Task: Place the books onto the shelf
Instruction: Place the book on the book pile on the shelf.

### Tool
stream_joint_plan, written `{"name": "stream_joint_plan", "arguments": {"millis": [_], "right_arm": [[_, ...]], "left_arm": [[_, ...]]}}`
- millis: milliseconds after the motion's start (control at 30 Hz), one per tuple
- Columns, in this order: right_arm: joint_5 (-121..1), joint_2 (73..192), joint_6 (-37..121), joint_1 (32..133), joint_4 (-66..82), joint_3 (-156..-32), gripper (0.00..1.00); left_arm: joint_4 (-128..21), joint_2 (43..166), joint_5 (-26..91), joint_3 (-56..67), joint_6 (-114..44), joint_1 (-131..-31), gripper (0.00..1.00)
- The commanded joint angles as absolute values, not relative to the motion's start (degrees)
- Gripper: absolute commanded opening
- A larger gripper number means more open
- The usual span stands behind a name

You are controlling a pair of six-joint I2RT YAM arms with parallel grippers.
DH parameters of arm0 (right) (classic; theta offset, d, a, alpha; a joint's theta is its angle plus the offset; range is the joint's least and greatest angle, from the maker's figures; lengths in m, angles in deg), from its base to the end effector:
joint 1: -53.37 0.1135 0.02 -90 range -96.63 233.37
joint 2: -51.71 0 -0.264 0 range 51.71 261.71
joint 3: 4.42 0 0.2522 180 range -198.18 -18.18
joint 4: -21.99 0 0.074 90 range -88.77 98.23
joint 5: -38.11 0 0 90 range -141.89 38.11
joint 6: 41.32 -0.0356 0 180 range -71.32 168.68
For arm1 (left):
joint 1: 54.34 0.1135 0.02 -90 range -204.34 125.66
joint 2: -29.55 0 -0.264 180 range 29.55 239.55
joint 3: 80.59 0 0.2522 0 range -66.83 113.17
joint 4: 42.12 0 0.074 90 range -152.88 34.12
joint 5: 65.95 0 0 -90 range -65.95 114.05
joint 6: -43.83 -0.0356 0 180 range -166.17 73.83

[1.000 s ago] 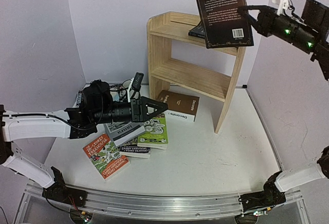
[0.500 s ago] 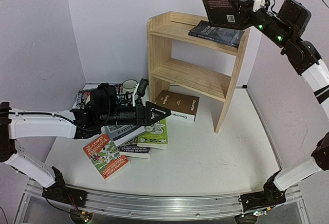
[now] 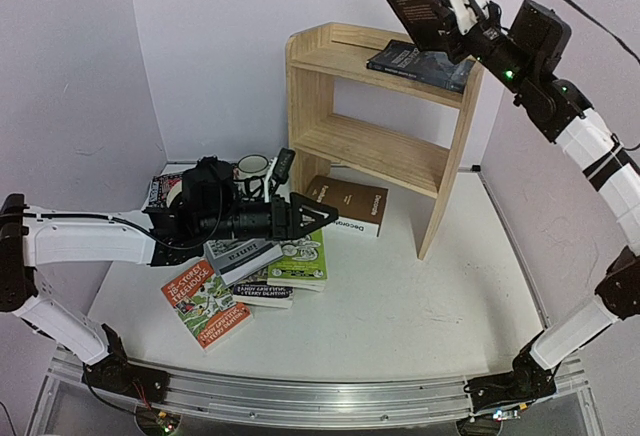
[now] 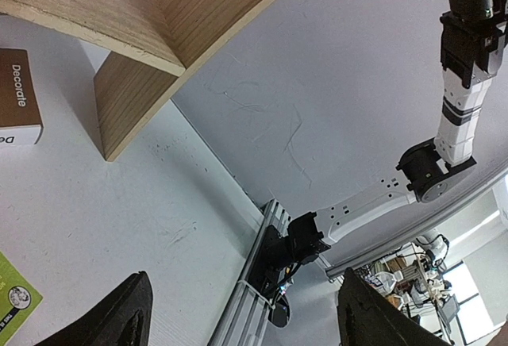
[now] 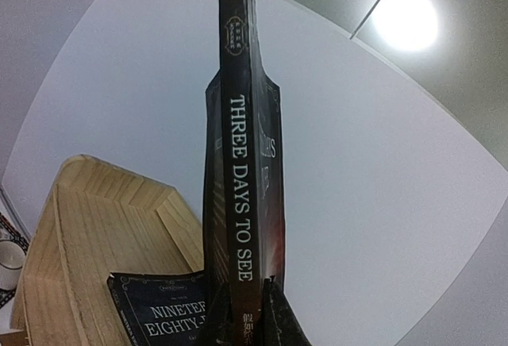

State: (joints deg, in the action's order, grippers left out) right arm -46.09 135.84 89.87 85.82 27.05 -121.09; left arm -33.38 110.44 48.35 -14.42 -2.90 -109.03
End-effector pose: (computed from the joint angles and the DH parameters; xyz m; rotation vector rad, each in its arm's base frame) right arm 0.2486 0.1538 0.5785 -0.4730 0.7890 -0.1879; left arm 0.1776 -0.2761 0.2990 0.5607 1.8708 -1.5738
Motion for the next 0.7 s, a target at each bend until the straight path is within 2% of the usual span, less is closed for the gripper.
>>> {"name": "stream_joint_plan", "arguments": {"millis": [0,267,467,667], "right_arm": [[-43.06,135.37,95.2,85.96,34.74,-121.09,0.07],[-36.58,137.13,98.88,87.93,31.14,-122.48,0.08],[-26.45,140.4,115.62,94.71,34.5,-122.72,0.08],[-19.46,144.41,125.13,97.79,35.22,-125.28,0.08]], "left_arm": [[-32.12,111.76,49.5,-11.14,-3.31,-108.83,0.81],[-32.22,112.26,49.39,-10.93,-3.19,-108.76,0.81],[-32.24,112.94,49.44,-10.44,-3.17,-108.83,0.81],[-32.24,113.4,49.83,-10.19,-3.1,-108.77,0.81]]}}
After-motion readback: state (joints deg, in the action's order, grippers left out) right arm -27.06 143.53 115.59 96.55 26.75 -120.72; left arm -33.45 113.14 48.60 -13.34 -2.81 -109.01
